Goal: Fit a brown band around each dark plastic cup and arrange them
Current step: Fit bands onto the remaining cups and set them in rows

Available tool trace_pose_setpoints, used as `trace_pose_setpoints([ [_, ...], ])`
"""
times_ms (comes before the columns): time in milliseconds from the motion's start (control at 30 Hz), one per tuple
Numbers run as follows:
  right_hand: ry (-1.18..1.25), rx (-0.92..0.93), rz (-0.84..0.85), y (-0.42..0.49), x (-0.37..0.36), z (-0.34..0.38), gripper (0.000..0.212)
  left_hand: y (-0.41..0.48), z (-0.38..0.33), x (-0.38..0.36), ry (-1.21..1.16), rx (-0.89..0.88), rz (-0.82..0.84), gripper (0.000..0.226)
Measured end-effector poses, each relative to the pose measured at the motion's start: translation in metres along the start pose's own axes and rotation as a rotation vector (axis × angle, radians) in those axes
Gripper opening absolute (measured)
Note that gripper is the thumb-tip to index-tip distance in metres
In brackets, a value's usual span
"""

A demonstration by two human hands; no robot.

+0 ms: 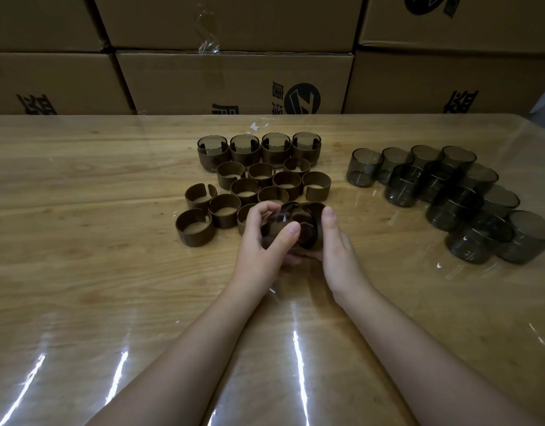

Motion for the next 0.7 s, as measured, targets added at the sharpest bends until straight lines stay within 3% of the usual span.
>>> trace_pose_setpoints([
  [67,0.008,0.009,-0.003,-0.0003,-0.0004,0.0005,0.051,-0.0001,0.0005,0.0003,-0.001,-0.002,0.000,0.041],
  [267,0.046,0.023,0.002,0.0013,-0.0012,0.0004,0.053,-0.0011,-0.0005,-0.0006,0.007,0.005,0.000,0.055],
  [700,0.058,0.013,-0.031,0.0047,-0.0011,-0.0044,0.053,0.0013,0.0047,0.0012,0.012,-0.012,-0.008,0.051],
])
Point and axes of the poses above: each hand's wrist, its own y-axis towards the middle knuckle, its own x-axis out of the back of the hand, z = x × y, the point moved 4 cm from there along y, towards the middle knuckle, and after that the axes turned 1 degree about -x, right-handed, at the moved point
